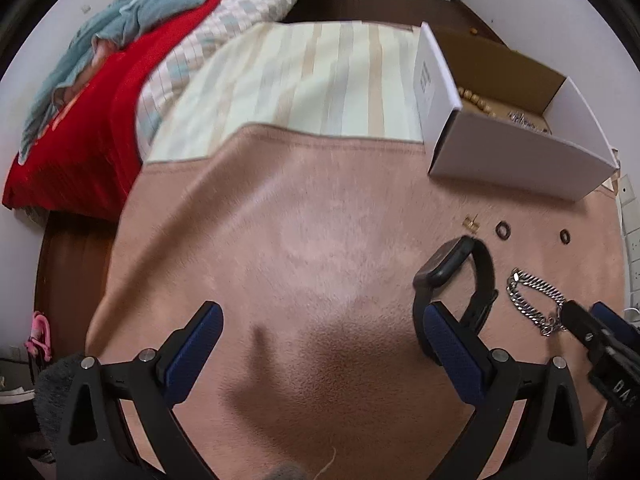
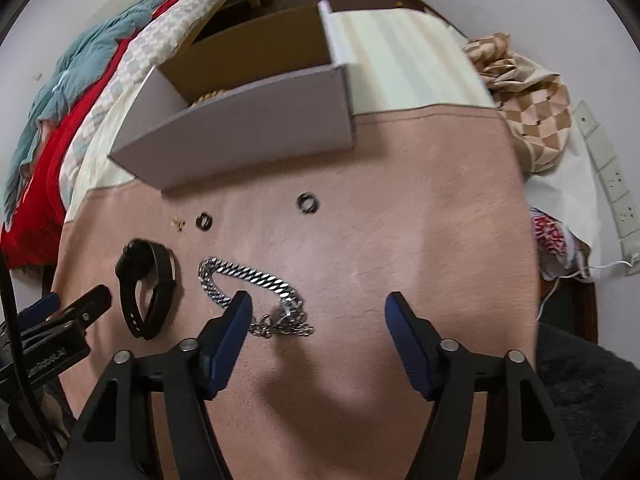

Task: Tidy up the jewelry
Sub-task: 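Grasp the black watch band with the left tool while the right tool grasps the silver chain bracelet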

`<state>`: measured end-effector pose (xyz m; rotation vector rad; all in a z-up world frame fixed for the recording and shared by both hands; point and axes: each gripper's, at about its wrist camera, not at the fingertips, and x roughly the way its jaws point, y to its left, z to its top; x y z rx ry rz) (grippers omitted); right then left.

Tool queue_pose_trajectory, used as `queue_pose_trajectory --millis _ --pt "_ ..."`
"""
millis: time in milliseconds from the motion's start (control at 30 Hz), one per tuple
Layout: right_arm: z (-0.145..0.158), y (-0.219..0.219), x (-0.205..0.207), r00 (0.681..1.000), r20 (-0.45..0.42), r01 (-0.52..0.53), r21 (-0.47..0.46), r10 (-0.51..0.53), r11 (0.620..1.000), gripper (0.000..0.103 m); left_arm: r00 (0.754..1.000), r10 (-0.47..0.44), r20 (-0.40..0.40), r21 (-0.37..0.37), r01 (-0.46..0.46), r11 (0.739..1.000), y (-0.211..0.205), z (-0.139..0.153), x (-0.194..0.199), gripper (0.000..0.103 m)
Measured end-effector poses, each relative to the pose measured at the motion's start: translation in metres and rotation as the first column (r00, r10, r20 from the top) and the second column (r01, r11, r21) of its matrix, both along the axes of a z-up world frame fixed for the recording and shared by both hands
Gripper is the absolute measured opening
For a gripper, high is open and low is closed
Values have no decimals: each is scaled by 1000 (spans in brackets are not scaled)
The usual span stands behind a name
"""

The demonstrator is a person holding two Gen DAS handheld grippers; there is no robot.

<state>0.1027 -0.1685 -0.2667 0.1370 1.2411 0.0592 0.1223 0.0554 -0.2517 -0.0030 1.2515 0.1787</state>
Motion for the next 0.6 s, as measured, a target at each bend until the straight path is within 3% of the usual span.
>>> queue_pose_trajectory --millis 100,200,267,600 --pt "-1 8 -3 999 30 -26 -42 28 999 64 1000 -3 1 -25 3 1000 1 -4 0 102" --pt "0 12 -6 997 52 -43 -100 49 994 30 1000 -14 4 -38 14 999 -2 -4 1 102" --pt "-1 12 -8 998 44 -49 -91 53 995 6 1000 -23 1 -49 23 999 -5 -5 2 102" --pt "11 -34 -17 997 47 64 -79 -60 995 5 997 -82 -9 -106 80 991 -22 -13 18 102"
